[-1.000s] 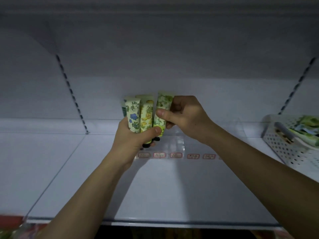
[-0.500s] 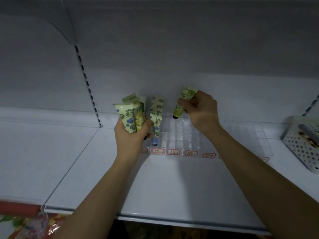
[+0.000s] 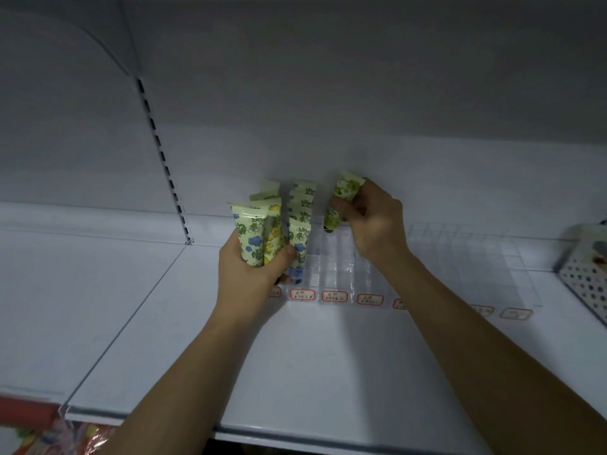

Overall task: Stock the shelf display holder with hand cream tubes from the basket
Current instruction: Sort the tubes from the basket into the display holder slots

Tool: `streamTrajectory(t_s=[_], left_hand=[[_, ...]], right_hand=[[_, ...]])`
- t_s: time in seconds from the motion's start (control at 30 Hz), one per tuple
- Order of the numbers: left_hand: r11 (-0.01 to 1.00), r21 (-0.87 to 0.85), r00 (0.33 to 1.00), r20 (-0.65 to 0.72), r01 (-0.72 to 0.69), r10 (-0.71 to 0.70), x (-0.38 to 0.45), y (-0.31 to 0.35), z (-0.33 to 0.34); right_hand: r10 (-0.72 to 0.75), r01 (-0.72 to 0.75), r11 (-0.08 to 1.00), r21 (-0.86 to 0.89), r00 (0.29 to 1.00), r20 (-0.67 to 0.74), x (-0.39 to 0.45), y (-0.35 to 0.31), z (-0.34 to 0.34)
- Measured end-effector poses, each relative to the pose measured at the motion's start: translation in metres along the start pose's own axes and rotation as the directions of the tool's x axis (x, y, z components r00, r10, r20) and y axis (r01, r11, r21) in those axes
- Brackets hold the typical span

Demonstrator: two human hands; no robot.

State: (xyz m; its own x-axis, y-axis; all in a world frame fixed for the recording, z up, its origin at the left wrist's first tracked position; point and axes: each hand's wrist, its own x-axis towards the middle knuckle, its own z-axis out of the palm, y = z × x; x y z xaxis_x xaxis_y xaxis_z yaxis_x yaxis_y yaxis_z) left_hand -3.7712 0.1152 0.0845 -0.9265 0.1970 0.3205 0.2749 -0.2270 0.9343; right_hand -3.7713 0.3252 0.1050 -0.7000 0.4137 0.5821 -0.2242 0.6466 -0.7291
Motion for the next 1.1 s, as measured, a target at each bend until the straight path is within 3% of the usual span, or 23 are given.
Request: streamTrajectory(t_s=[0.3, 0.57, 0.67, 0.8, 0.93, 1.0, 1.03, 1.1], left_hand=[[0.999, 0.034, 0.991, 0.129, -0.04, 0.035, -0.002, -0.002, -0.002], [1.0, 0.007, 0.972, 0.233, -0.023, 0.021, -0.008, 0.001, 0.001], [0.999, -0.016, 0.972, 0.231, 0.038, -0.033, -0.009, 0.002, 0.002], [0.995, -0.05, 0.965, 0.252, 0.081, -0.066, -0.01, 0.0, 0.004], [0.992, -0.061, 0.963, 0.254, 0.107, -0.089, -0.009, -0.002, 0.004], [0.991, -0.08, 0.965, 0.246, 0.11, -0.087, -0.007, -0.002, 0.003], [0.99, -0.087, 0.967, 0.242, 0.106, -0.083, -0.006, -0.003, 0.003], [0.991, -0.09, 0.966, 0.246, 0.102, -0.077, -0.006, -0.003, 0.003]], right_hand=[[0.059, -0.027, 0.976, -0.215, 0.988, 0.142, 0.014, -0.007, 0.0], [0.133, -0.103, 0.96, -0.259, 0.986, 0.104, 0.013, -0.004, 0.005], [0.088, -0.064, 0.952, -0.3, 0.994, 0.069, 0.009, -0.002, 0.009], [-0.089, 0.071, 0.95, -0.306, 0.995, -0.044, -0.009, 0.011, 0.017], [-0.104, 0.09, 0.993, -0.076, 0.972, -0.211, -0.021, -0.001, 0.008], [-0.105, 0.118, 0.992, 0.046, 0.969, -0.224, -0.024, -0.02, -0.002], [-0.111, 0.131, 0.984, 0.119, 0.981, -0.156, -0.025, -0.028, -0.008], [-0.112, 0.064, 0.955, 0.289, 0.982, 0.151, -0.031, -0.043, -0.014]])
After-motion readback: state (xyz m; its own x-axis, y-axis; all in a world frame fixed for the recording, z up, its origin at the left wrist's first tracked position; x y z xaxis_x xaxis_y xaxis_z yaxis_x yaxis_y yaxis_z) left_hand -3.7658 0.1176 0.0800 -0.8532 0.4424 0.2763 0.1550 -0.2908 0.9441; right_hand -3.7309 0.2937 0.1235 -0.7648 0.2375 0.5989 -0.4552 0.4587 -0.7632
